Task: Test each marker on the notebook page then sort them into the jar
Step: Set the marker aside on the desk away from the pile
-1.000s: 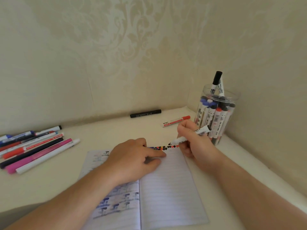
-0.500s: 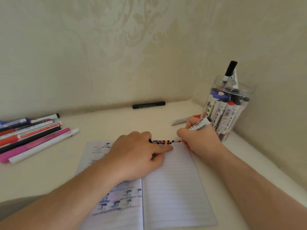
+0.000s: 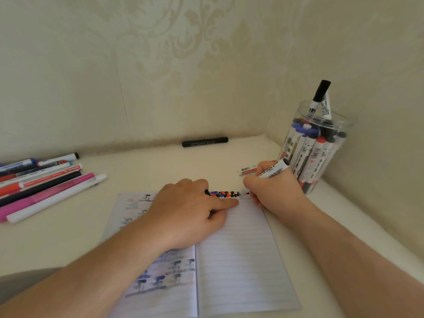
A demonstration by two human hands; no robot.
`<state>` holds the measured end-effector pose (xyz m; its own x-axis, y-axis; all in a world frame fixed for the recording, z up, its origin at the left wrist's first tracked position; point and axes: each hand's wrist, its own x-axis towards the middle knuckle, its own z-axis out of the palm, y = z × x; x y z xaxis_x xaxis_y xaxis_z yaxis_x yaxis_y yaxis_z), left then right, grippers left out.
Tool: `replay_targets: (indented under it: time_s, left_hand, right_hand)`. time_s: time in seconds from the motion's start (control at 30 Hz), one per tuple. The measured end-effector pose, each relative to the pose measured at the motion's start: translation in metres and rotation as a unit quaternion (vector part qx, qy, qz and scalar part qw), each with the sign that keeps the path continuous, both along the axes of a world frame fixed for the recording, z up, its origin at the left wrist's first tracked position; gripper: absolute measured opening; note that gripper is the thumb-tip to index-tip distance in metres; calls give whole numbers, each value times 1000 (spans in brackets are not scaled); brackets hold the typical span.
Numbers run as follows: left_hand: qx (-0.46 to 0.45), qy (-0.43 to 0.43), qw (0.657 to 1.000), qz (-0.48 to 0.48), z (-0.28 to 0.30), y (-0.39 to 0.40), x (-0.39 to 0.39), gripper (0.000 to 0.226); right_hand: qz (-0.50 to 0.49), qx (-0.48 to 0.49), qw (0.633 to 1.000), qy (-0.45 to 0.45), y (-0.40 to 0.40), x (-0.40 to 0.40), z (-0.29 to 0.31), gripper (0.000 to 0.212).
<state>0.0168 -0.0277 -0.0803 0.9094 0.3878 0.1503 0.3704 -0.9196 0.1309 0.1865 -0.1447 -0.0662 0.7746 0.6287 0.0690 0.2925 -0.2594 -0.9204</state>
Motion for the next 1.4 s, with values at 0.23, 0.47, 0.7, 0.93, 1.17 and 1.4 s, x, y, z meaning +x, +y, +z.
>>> replay_targets:
  time_s: [0.23, 0.47, 0.7, 0.93, 1.17, 1.4]
  left_hand:
    - [-2, -3, 1000, -2, 1, 0, 0, 41]
    - [-3, -8, 1000, -2, -1, 1, 0, 42]
    - [-1, -6, 1000, -2, 0, 0, 0, 42]
    - [0, 1, 1000, -4, 1, -1, -2, 41]
    - [-79, -75, 994, -15, 1, 2, -11, 32]
    - [-350, -247, 903, 33, -4, 20, -13, 14]
  right_hand:
    - [4, 9, 1000, 10, -1, 2, -1, 17]
    - [-1, 5, 1000, -6, 0, 2, -2, 20]
    - [16, 11, 1000, 1, -2, 2, -2, 16]
    - [4, 20, 1000, 10, -3, 2, -2, 17]
    - [34, 50, 998, 20, -8, 5, -1, 27]
    - [209, 209, 940, 172, -22, -4, 11, 9]
